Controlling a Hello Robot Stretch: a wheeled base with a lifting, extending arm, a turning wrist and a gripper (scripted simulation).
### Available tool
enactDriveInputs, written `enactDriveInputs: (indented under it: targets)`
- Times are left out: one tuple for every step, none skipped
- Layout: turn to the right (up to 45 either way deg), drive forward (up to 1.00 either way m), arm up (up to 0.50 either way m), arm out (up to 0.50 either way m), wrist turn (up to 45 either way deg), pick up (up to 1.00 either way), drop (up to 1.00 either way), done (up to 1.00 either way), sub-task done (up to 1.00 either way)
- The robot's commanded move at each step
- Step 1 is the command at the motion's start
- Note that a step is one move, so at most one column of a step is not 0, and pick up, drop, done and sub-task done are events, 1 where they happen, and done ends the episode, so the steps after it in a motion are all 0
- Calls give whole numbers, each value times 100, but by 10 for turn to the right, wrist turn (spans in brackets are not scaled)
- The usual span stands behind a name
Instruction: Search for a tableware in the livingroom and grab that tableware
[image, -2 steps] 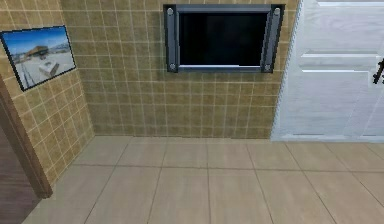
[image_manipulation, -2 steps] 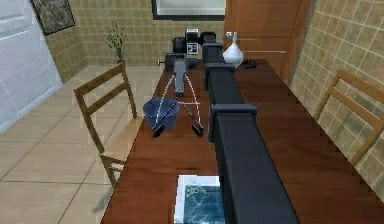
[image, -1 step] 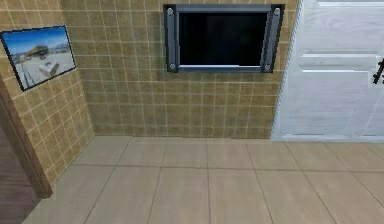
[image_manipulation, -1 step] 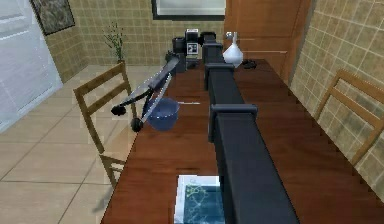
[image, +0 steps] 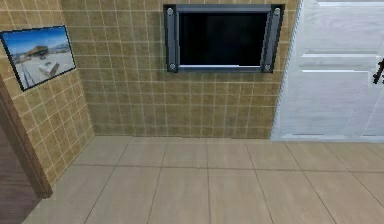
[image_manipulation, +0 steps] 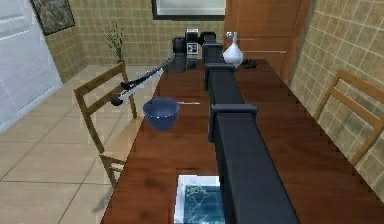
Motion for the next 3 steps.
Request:
enactDriveInputs:
  targets:
    - [0, 0, 0, 0, 450, 0, 0, 0, 0]
    - [0, 0, 0, 0, 150, 0, 0, 0, 0]
    - [0, 0, -26, 0, 0, 0, 0, 0, 0]
